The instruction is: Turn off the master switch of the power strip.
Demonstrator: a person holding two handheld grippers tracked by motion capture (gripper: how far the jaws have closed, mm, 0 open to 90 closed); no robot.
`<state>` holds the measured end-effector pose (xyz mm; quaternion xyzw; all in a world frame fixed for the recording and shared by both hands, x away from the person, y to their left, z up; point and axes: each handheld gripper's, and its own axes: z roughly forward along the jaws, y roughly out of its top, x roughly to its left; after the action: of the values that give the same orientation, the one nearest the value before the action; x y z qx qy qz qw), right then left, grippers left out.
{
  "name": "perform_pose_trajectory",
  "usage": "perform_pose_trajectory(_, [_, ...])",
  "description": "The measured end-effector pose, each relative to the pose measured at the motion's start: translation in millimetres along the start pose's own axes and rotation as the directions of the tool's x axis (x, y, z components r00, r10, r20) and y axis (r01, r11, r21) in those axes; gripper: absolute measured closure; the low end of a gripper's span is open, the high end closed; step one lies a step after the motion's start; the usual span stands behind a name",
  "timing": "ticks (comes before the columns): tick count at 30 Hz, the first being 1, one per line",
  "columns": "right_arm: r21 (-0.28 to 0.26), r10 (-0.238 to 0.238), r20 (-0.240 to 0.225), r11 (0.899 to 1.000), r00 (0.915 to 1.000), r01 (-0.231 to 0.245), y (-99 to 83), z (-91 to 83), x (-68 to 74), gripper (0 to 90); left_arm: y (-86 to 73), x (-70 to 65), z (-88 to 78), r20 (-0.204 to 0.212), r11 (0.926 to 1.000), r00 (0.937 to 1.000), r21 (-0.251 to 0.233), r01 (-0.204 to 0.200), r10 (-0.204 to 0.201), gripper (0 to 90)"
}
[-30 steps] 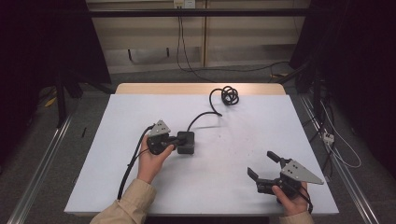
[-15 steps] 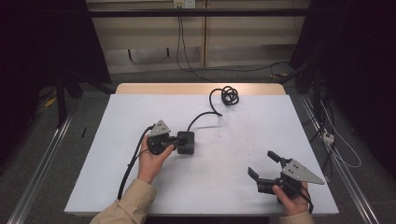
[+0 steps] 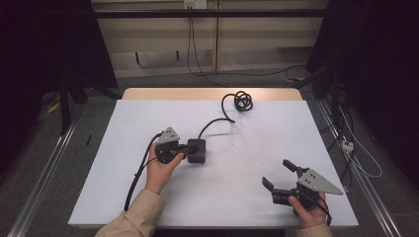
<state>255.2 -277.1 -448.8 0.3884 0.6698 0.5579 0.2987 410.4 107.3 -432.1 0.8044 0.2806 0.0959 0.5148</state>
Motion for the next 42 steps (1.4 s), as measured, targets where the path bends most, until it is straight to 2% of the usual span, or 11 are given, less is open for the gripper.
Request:
perform_pose_trajectory(8, [0.001, 0.001, 0.000, 1.000, 1.0000, -0.001, -0.1, 0.2, -0.2, 5.6, -0.4, -0.7, 0.1, -0.004, 1.0000, 1.0000, -0.004, -0.001, 0.001, 90.0])
perform_pose_trajectory(11, [0.002, 0.004, 0.000, 1.000, 1.0000, -0.004, -0.2, 0.6, 0.1, 5.6, 0.0, -1.2, 0.0, -0.012, 0.9999, 0.9998, -0.001, -0.013, 0.013, 90.0])
perform_pose_trajectory(25, [0.001, -0.001, -0.004, 1.000, 1.0000, 0.001, 0.1, 1.1, 0.3, 5.6, 0.4, -0.3, 0.1, -0.006, 1.0000, 1.0000, 0.000, 0.005, -0.005, 90.0])
perform_pose_trajectory(29, [0.001, 0.000, -0.003, 1.000, 1.0000, 0.000, 0.3, 1.1, -0.1, 5.7, 0.4, -0.7, 0.5, -0.008, 1.0000, 1.0000, -0.005, 0.005, -0.005, 90.0])
perform_pose_trajectory(31, [0.001, -0.002, -0.004, 1.000, 1.0000, 0.002, 0.3, 1.1, -0.5, 5.6, 1.2, -0.2, -0.1, -0.019, 0.9997, 0.9998, -0.025, 0.007, -0.008, 90.0])
perform_pose_trajectory(42, [0.001, -0.002, -0.008, 1.000, 1.0000, 0.002, 0.2, 1.5, -0.3, 5.6, 1.6, 0.5, 0.0, -0.028, 0.9997, 0.9996, -0.024, 0.009, -0.009, 90.0])
